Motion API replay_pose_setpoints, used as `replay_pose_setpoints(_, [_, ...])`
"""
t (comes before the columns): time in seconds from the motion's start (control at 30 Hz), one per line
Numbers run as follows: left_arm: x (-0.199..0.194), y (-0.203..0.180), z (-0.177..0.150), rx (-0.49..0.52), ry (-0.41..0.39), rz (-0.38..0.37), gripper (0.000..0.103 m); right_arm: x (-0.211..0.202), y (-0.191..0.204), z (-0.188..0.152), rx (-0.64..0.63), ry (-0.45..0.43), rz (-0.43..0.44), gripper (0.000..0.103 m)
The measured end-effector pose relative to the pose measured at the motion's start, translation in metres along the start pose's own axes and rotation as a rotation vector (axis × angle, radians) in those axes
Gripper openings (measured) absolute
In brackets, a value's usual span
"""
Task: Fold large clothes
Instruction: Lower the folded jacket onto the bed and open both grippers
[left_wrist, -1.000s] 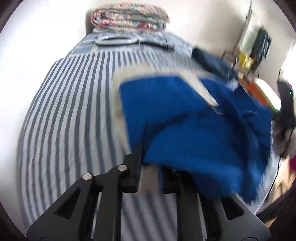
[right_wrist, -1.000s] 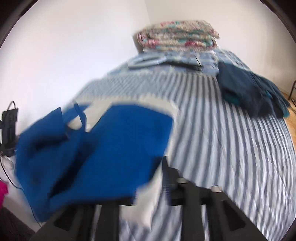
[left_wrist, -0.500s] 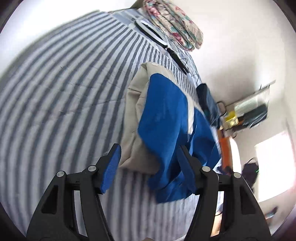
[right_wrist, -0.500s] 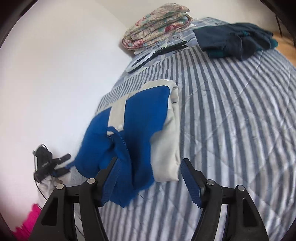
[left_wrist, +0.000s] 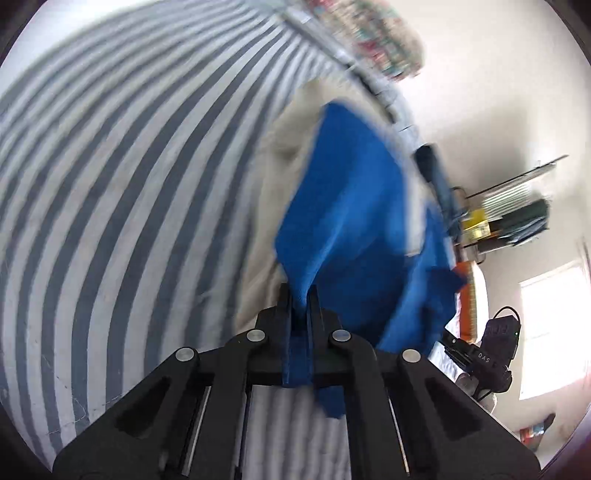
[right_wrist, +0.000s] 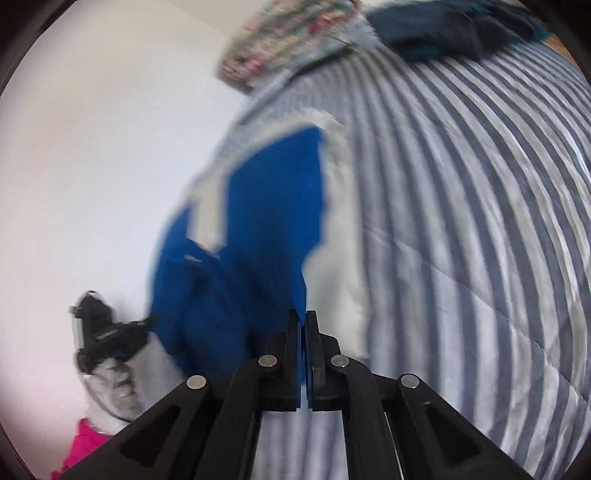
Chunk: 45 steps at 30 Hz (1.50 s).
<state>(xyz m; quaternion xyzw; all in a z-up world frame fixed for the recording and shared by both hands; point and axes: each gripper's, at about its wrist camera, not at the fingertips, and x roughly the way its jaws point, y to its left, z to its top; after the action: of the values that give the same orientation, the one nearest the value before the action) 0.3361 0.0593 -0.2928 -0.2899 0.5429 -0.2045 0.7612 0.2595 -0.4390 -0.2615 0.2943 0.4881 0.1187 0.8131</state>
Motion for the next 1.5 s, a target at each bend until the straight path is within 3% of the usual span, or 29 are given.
replay_pose_setpoints(0.07, [0.0, -0.007, -0.003, 0.051, -0.014, 0.033, 0.004, 0.008, -0.002, -0.004, 0.006, 0.008, -0.008, 0.0])
replay_pose_setpoints(0.13, [-0.007, -0.021, -0.004, 0.138, -0.028, 0.105, 0.004, 0.005, 0.012, -0.001, -0.069, 0.018, -0.057, 0.0])
replay_pose_setpoints(0.2, [-0.019, -0.036, -0.004, 0.204, -0.042, 0.162, 0.004, -0.002, 0.032, 0.002, -0.176, 0.042, -0.132, 0.007])
replay_pose_setpoints(0.27, [-0.04, -0.051, -0.002, 0.259, -0.088, 0.186, 0.004, -0.017, 0.05, 0.003, -0.276, 0.02, -0.209, 0.028])
replay_pose_setpoints(0.33, [-0.056, -0.066, 0.005, 0.286, -0.129, 0.191, 0.004, -0.037, 0.068, 0.006, -0.372, -0.042, -0.276, 0.039])
replay_pose_setpoints(0.47, [-0.066, -0.099, 0.033, 0.352, -0.193, 0.218, 0.004, -0.057, 0.092, 0.032, -0.461, -0.163, -0.303, 0.04])
replay_pose_setpoints(0.6, [-0.049, -0.131, 0.056, 0.402, -0.224, 0.225, 0.004, -0.031, 0.122, 0.07, -0.513, -0.213, -0.246, 0.04])
replay_pose_setpoints(0.67, [-0.029, -0.149, 0.071, 0.448, -0.229, 0.24, 0.004, -0.007, 0.137, 0.09, -0.528, -0.199, -0.227, 0.038])
replay_pose_setpoints(0.77, [-0.002, -0.155, 0.093, 0.435, -0.186, 0.218, 0.005, 0.024, 0.151, 0.116, -0.556, -0.149, -0.224, 0.033])
replay_pose_setpoints(0.93, [0.053, -0.141, 0.119, 0.46, -0.142, 0.315, 0.005, 0.08, 0.152, 0.138, -0.609, -0.059, -0.295, 0.033])
replay_pose_setpoints(1.07, [0.088, -0.103, 0.117, 0.466, -0.112, 0.308, 0.009, 0.104, 0.115, 0.134, -0.568, -0.007, -0.283, 0.032])
replay_pose_setpoints(1.2, [0.099, -0.081, 0.112, 0.464, -0.164, 0.236, 0.012, 0.118, 0.095, 0.113, -0.616, -0.03, -0.29, 0.032])
replay_pose_setpoints(1.33, [0.083, -0.09, 0.116, 0.468, -0.135, 0.28, 0.012, 0.105, 0.104, 0.118, -0.608, -0.002, -0.308, 0.031])
replay_pose_setpoints(1.5, [0.035, -0.103, 0.088, 0.457, -0.166, 0.196, 0.013, 0.053, 0.097, 0.095, -0.578, -0.033, -0.229, 0.032])
